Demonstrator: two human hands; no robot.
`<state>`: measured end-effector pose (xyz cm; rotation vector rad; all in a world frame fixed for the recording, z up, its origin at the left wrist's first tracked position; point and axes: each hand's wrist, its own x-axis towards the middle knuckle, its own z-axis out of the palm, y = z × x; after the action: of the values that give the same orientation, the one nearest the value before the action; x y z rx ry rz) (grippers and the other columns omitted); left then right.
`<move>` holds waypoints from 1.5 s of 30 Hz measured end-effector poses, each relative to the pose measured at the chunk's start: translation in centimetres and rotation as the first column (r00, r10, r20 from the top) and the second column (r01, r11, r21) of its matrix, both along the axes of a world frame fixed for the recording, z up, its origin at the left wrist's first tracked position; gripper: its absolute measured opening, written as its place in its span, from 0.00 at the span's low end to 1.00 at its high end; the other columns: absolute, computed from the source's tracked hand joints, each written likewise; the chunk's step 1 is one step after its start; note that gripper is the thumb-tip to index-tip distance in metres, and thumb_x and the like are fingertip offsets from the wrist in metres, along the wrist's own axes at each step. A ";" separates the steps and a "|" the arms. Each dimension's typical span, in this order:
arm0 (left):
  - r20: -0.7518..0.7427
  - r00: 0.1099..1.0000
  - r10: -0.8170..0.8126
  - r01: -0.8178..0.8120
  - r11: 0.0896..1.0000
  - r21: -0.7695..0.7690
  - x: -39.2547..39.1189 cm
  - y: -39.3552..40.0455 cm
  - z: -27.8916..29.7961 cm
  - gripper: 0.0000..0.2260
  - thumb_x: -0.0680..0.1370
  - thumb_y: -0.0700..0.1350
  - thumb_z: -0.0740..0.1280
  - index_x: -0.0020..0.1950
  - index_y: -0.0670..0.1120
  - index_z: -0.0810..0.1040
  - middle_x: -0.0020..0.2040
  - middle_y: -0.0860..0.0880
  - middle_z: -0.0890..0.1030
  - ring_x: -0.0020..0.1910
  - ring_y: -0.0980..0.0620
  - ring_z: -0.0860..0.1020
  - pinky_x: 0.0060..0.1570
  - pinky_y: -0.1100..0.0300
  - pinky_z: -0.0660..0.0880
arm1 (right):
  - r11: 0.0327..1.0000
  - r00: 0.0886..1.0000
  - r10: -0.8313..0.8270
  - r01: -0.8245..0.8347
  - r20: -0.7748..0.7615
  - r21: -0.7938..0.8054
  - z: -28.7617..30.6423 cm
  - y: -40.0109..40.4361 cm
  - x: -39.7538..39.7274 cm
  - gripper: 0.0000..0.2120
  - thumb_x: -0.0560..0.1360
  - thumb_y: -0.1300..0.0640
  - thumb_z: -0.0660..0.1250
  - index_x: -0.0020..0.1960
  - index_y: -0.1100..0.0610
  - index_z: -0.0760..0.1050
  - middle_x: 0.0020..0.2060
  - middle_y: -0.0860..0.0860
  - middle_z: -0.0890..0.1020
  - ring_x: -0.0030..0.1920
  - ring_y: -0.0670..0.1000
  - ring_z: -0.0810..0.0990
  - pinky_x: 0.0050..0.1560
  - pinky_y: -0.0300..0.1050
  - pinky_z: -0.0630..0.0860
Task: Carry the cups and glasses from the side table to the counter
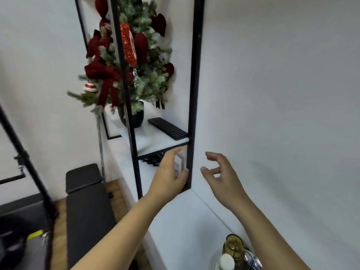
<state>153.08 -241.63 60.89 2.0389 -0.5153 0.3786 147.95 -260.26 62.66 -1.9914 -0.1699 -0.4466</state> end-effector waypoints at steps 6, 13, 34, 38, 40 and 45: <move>-0.023 0.942 0.334 -0.330 0.939 0.092 -10.4 10.9 -1.1 0.27 0.79 0.51 0.68 0.75 0.61 0.62 0.70 0.69 0.66 0.69 0.71 0.65 0.65 0.71 0.64 | 0.939 0.940 0.340 -0.339 -0.021 0.054 -1.0 10.1 -3.3 0.18 0.79 0.49 0.67 0.67 0.40 0.69 0.63 0.37 0.73 0.51 0.35 0.77 0.44 0.29 0.74; -0.050 0.710 0.702 -0.696 0.711 0.096 -27.4 23.4 0.3 0.23 0.78 0.51 0.67 0.72 0.61 0.66 0.68 0.66 0.72 0.67 0.67 0.70 0.60 0.75 0.65 | 0.693 0.693 0.720 -0.719 -0.023 0.043 -1.0 25.1 -12.7 0.17 0.79 0.48 0.67 0.64 0.34 0.68 0.60 0.34 0.72 0.47 0.37 0.78 0.44 0.27 0.73; -0.016 -0.154 0.988 -0.977 -0.150 0.154 -98.1 32.7 -0.4 0.21 0.78 0.50 0.70 0.70 0.59 0.69 0.68 0.60 0.71 0.65 0.61 0.69 0.58 0.63 0.70 | -0.108 -0.110 0.994 -0.992 -0.029 0.065 -1.2 48.7 -75.0 0.19 0.79 0.45 0.66 0.69 0.39 0.67 0.65 0.41 0.72 0.52 0.42 0.78 0.46 0.37 0.77; -0.021 -0.273 0.962 -0.947 -0.265 0.179 -108.5 32.9 -0.4 0.23 0.78 0.48 0.71 0.71 0.55 0.69 0.69 0.55 0.72 0.66 0.57 0.70 0.60 0.60 0.70 | -0.208 -0.209 0.978 -0.978 -0.025 0.031 -1.8 50.8 -86.1 0.21 0.80 0.47 0.66 0.71 0.43 0.67 0.66 0.43 0.72 0.52 0.40 0.78 0.44 0.34 0.75; -0.029 -0.316 0.948 -0.934 -0.305 0.185 -112.5 33.9 -0.8 0.23 0.78 0.47 0.71 0.72 0.54 0.69 0.69 0.55 0.72 0.67 0.57 0.70 0.60 0.60 0.70 | -0.241 -0.241 0.970 -0.970 -0.035 0.010 -2.1 52.6 -90.1 0.21 0.80 0.47 0.66 0.71 0.44 0.67 0.67 0.44 0.72 0.53 0.41 0.78 0.44 0.33 0.76; -0.071 -0.383 0.921 -0.918 -0.371 0.137 -119.6 38.8 -3.1 0.25 0.78 0.48 0.72 0.73 0.54 0.66 0.71 0.55 0.71 0.68 0.57 0.70 0.61 0.62 0.68 | -0.246 -0.245 0.968 -0.969 -0.058 -0.022 -3.3 59.7 -97.6 0.22 0.80 0.47 0.66 0.72 0.46 0.68 0.67 0.44 0.72 0.52 0.43 0.79 0.43 0.35 0.77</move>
<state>33.46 -202.84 57.80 1.8851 1.7566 1.2046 50.32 -200.60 59.36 -1.1691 -1.7354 0.7585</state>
